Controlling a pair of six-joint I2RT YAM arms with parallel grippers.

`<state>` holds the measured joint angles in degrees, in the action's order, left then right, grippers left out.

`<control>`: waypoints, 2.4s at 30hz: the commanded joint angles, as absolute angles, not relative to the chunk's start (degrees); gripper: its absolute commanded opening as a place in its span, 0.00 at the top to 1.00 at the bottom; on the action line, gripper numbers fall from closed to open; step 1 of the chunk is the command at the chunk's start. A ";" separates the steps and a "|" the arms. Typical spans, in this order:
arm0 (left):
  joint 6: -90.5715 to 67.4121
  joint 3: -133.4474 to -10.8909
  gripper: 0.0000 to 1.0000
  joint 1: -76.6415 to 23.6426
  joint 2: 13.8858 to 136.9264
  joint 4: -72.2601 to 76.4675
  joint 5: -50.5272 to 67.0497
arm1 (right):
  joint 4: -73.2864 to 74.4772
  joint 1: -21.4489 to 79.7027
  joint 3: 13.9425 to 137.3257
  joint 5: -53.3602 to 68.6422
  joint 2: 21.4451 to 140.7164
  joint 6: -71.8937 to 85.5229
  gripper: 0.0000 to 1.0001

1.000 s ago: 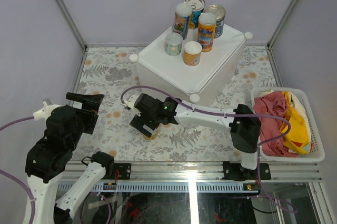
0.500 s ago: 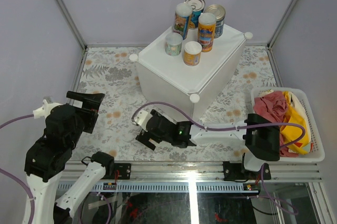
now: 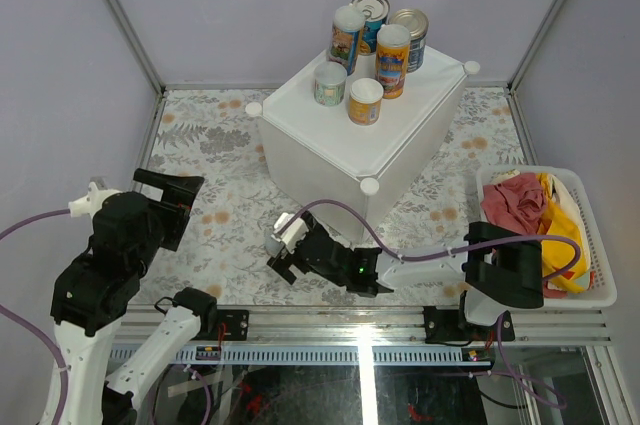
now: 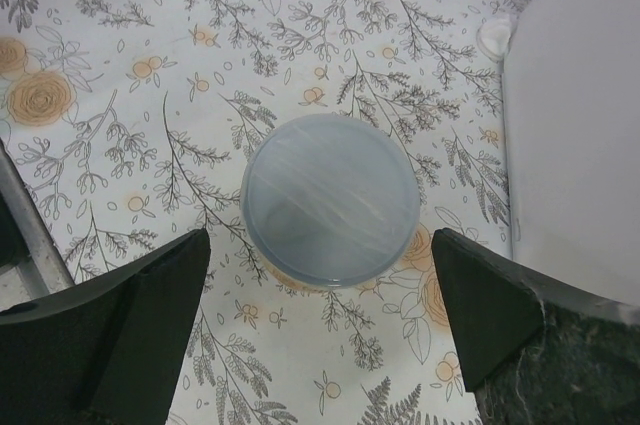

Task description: Place and organize the canned foods onto the counter

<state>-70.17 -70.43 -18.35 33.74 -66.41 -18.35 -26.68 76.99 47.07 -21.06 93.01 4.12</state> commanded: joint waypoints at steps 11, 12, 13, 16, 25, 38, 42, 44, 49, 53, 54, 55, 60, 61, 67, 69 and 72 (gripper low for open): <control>-68.28 -71.72 0.02 -18.64 34.64 -65.43 -18.98 | -51.15 77.72 41.58 -24.98 98.19 4.45 0.00; -68.29 -71.72 0.02 -18.63 34.63 -65.59 -19.05 | -51.92 77.77 41.27 -24.96 98.48 4.52 0.00; -68.29 -71.74 0.02 -18.64 34.56 -65.71 -19.11 | -52.62 77.78 41.03 -25.10 98.77 4.49 0.00; -68.36 -71.55 0.02 -18.63 34.54 -66.12 -19.09 | -54.40 77.83 40.51 -25.47 99.67 4.41 0.00; -67.79 -71.33 0.02 -18.59 34.24 -66.81 -19.21 | -59.68 78.02 39.89 -25.58 102.96 3.73 0.00; -66.90 -70.07 0.02 -18.63 33.87 -66.47 -19.60 | -64.39 78.21 41.84 -26.98 108.32 -0.71 0.01; -66.65 -69.21 0.02 -18.63 33.68 -66.38 -19.81 | -67.14 78.14 41.83 -26.98 108.78 -1.33 0.01; -66.46 -69.03 0.02 -18.61 33.64 -66.36 -19.95 | -67.84 78.21 42.15 -26.85 108.92 -1.64 0.01; -66.36 -67.86 0.02 -18.72 33.17 -65.98 -19.89 | -69.82 78.17 42.71 -26.54 109.85 -2.44 0.01; -66.49 -67.03 0.02 -18.63 32.69 -65.75 -19.80 | -71.12 78.13 43.08 -26.89 110.55 -3.02 0.01; -66.51 -66.97 0.02 -18.62 32.57 -65.70 -19.80 | -71.59 78.12 43.15 -26.97 110.85 -3.11 0.01; -66.45 -66.96 0.02 -18.62 32.55 -65.66 -19.77 | -72.01 78.13 43.36 -26.98 111.13 -3.19 0.01; -66.19 -67.00 0.02 -18.61 32.48 -65.45 -20.04 | -74.25 78.05 43.81 -26.98 112.41 -3.67 0.01; -66.11 -66.99 0.02 -18.63 32.54 -65.35 -20.05 | -74.64 78.00 43.96 -27.99 112.60 -3.84 0.01; -66.26 -66.88 0.02 -18.65 32.43 -64.89 -20.18 | -76.87 77.57 44.81 -28.12 113.60 -4.39 0.03; -66.40 -66.98 0.02 -18.63 32.42 -64.70 -20.17 | -77.39 77.38 44.82 -27.60 113.69 -4.41 0.08; -66.65 -67.04 0.02 -18.69 32.43 -64.46 -20.23 | -76.37 76.92 45.33 -26.02 113.60 -4.00 0.26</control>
